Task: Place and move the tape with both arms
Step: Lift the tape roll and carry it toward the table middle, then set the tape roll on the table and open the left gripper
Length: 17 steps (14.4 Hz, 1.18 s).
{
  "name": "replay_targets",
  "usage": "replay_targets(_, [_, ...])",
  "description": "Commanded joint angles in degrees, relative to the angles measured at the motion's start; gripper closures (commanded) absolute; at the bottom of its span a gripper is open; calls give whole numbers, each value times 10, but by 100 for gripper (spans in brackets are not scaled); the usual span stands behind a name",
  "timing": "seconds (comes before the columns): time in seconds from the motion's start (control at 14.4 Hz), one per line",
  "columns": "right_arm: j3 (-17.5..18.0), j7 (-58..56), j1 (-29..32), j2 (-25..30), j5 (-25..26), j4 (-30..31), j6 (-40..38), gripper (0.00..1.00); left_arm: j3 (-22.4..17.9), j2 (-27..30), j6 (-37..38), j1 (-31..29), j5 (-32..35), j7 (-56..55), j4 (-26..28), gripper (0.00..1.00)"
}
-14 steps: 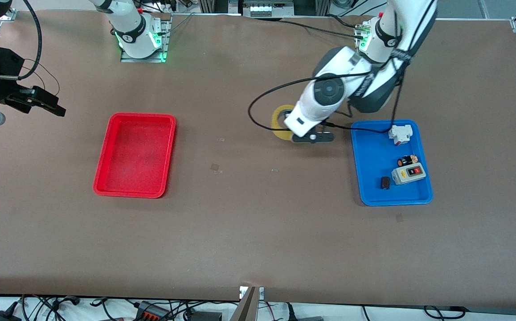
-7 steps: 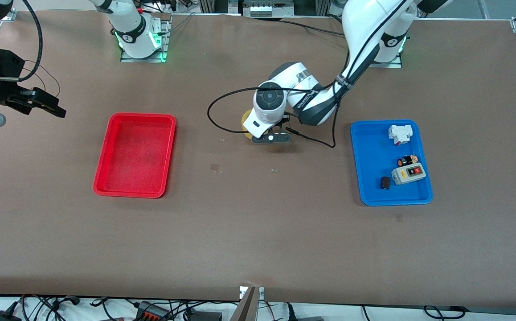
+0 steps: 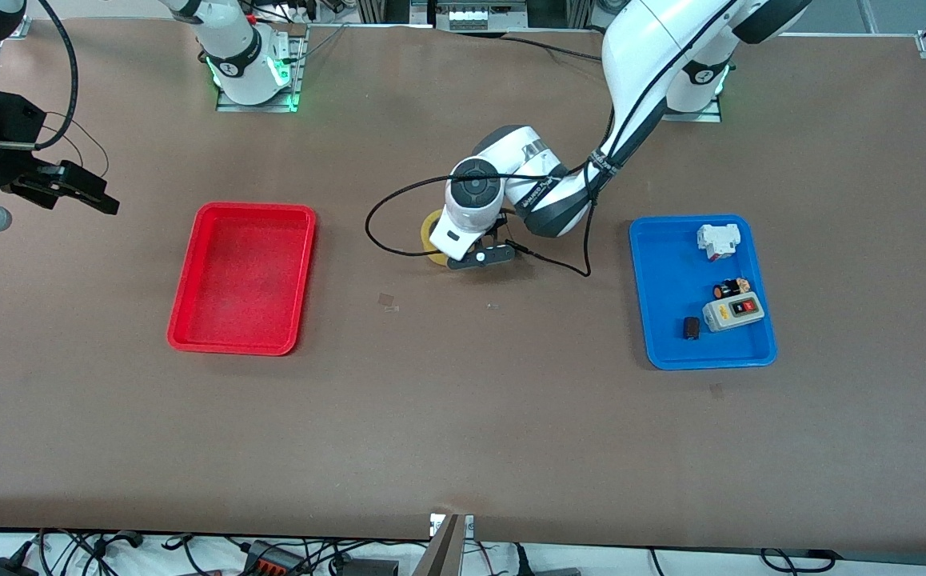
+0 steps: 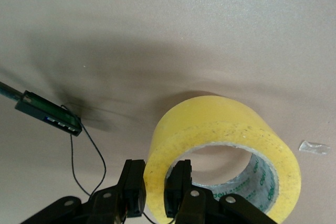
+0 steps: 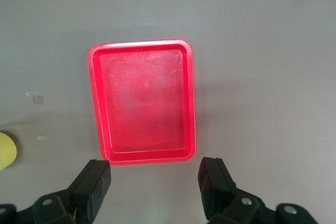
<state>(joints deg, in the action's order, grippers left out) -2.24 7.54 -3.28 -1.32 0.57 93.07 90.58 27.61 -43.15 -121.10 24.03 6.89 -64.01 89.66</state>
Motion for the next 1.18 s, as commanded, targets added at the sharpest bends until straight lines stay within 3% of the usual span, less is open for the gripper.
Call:
replay_targets(0.0, [0,-10,1,3,-8,3,6,2,-4,-16,4,8,14,-25,-33,84])
replay_targets(0.21, [0,-9,0,4,-7,2,6,2,-4,-18,4,8,14,-27,-34,65])
replay_targets(0.35, [0,-9,-1,4,-7,3,6,2,-5,-18,0,8,15,-30,-34,35])
replay_targets(0.49, [0,-9,-1,4,-7,3,6,2,-6,-15,-2,6,15,-32,-34,15])
replay_targets(0.69, [4,-1,-6,4,-7,2,6,2,-5,16,29,-33,17,-29,-32,2])
replay_targets(1.11, [4,28,-99,-7,-4,4,36,2,2,136,198,-150,10,56,-33,0])
